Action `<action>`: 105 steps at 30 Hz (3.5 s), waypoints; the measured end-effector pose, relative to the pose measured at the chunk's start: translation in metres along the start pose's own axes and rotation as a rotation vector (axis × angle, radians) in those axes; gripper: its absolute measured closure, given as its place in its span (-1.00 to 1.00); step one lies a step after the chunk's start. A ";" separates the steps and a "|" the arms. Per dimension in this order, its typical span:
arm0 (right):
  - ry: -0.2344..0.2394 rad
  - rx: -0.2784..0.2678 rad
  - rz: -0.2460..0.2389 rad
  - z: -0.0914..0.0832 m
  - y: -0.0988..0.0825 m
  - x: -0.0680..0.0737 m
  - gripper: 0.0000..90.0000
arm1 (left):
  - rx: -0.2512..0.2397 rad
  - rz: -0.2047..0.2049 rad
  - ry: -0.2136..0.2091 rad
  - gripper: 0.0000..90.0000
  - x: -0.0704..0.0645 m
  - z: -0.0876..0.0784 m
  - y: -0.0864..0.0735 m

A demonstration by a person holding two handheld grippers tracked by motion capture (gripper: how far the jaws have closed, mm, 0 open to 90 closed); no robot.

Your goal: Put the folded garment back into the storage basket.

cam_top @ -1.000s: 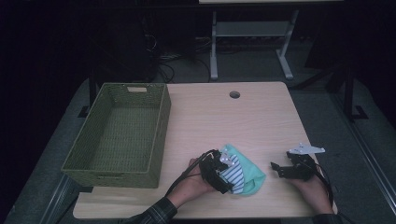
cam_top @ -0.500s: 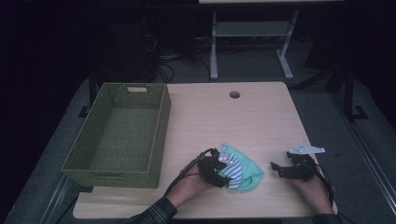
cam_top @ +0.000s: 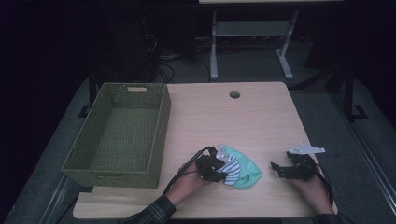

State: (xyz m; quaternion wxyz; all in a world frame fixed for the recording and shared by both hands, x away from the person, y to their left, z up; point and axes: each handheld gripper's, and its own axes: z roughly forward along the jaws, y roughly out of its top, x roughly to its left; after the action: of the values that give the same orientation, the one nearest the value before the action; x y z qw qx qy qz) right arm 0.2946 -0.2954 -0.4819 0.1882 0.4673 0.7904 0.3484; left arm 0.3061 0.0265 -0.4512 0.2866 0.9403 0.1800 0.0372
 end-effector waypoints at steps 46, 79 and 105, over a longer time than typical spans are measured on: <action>-0.009 0.005 0.011 0.000 0.000 -0.001 -0.66 | -0.019 -0.019 -0.077 0.59 0.029 -0.092 0.035; -0.010 0.003 0.012 0.001 0.000 -0.001 -0.66 | -0.065 -0.063 0.057 0.58 0.067 -0.170 0.030; -0.011 0.003 0.013 0.001 0.000 0.000 -0.66 | -0.120 -0.214 0.183 0.58 0.105 -0.227 -0.023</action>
State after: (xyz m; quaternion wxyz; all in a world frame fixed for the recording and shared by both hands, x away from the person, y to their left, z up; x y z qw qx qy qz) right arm 0.2954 -0.2955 -0.4821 0.1897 0.4745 0.7869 0.3459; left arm 0.3577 0.2018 -0.2785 0.3270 0.8896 0.3020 0.1025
